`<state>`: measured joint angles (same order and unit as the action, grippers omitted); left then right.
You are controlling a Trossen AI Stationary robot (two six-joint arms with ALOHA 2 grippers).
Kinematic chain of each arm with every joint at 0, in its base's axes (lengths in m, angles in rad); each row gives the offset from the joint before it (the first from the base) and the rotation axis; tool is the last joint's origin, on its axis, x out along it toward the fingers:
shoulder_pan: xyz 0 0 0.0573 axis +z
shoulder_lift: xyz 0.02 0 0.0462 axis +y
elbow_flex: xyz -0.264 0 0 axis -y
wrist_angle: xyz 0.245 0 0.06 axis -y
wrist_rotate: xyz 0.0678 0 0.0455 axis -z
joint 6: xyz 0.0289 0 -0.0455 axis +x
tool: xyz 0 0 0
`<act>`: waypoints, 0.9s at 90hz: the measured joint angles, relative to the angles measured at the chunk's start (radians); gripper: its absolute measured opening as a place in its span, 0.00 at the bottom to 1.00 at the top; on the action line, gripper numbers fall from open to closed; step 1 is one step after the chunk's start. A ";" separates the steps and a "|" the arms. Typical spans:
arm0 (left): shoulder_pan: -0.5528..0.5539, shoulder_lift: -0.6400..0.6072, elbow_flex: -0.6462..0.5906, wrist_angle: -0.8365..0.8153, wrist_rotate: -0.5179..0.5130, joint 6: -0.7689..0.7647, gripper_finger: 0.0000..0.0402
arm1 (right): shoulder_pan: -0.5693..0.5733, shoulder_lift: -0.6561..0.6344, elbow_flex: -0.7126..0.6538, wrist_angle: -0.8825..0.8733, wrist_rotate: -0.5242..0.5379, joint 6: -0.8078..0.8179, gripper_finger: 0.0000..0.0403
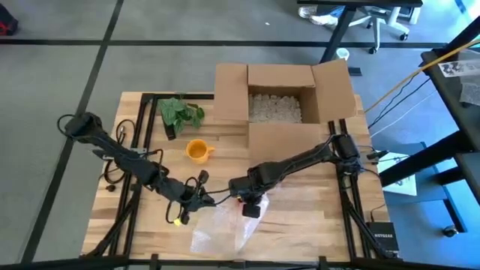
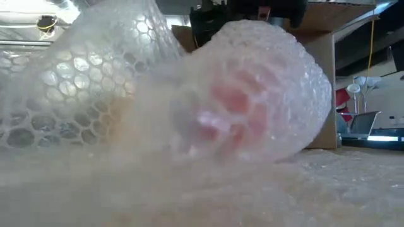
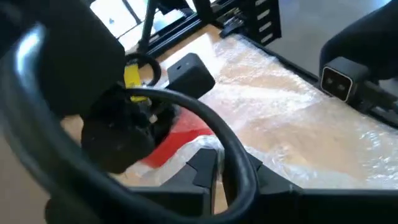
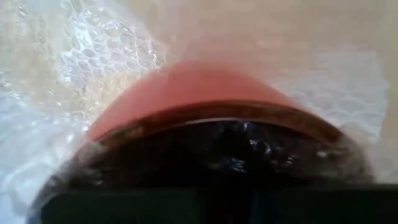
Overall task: Wrap mug
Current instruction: Wrap the orange mug with the bubble wrap
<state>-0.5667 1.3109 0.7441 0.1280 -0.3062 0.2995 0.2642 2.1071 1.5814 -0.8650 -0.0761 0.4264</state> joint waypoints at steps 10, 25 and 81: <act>0.000 0.000 0.002 -0.057 0.002 -0.071 0.00 | -0.003 0.000 -0.001 0.015 -0.034 -0.025 0.04; -0.005 0.036 -0.043 -0.124 0.019 -0.217 0.00 | 0.004 0.002 -0.004 0.084 -0.050 -0.054 0.04; 0.128 0.525 -0.067 0.614 0.086 -0.087 0.00 | 0.005 0.000 -0.002 0.016 -0.067 -0.041 0.04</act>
<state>-0.4383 1.8357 0.6774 0.7421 -0.2201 0.2123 0.2687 2.1075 1.5791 -0.8491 -0.1426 0.3851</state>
